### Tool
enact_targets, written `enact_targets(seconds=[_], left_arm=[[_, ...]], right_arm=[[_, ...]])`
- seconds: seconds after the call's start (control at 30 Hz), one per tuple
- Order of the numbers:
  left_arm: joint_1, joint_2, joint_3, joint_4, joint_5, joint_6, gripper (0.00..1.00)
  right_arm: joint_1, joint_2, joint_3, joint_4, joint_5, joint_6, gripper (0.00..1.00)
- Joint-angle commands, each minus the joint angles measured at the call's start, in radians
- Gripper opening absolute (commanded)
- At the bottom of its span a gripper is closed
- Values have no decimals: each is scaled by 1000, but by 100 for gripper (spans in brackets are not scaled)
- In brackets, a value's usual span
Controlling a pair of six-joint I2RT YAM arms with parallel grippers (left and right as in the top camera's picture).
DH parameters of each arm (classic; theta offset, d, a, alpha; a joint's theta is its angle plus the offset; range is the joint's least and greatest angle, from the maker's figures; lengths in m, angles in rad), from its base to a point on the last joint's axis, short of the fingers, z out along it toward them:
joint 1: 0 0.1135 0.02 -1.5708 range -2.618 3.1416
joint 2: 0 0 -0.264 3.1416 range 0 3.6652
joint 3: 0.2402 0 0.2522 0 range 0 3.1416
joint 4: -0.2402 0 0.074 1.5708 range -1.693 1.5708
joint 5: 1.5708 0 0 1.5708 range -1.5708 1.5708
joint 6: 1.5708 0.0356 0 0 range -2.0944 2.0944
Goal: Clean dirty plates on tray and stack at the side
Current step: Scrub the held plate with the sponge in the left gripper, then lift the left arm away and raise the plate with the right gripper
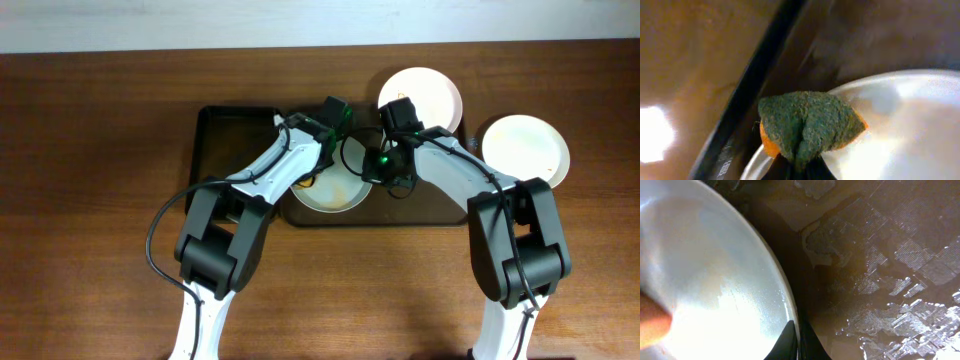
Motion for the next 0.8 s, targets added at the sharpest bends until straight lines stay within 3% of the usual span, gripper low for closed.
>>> enact_targets(seconds=[0.0, 0.03, 0.17, 0.27, 0.37, 0.63, 0.77], left_arm=[[26, -71, 83, -78, 14, 380, 0], [27, -103, 96, -78, 60, 467, 0], [55, -192, 98, -46, 254, 614, 0], [116, -242, 98, -34, 387, 629, 0], [169, -287, 98, -16, 385, 629, 0], [251, -300, 98, 69, 388, 545, 0], [257, -300, 98, 116, 389, 504, 0]], right_arm=[[-8, 24, -20, -8, 37, -13, 4], [-8, 24, -20, -5, 21, -29, 4], [-10, 23, -6, 2, -108, -159, 4], [-22, -18, 11, -41, -145, -198, 4], [-42, -96, 11, -78, -131, -199, 4], [-47, -413, 11, -192, 231, -206, 4], [-14, -523, 11, -212, 584, -206, 4]])
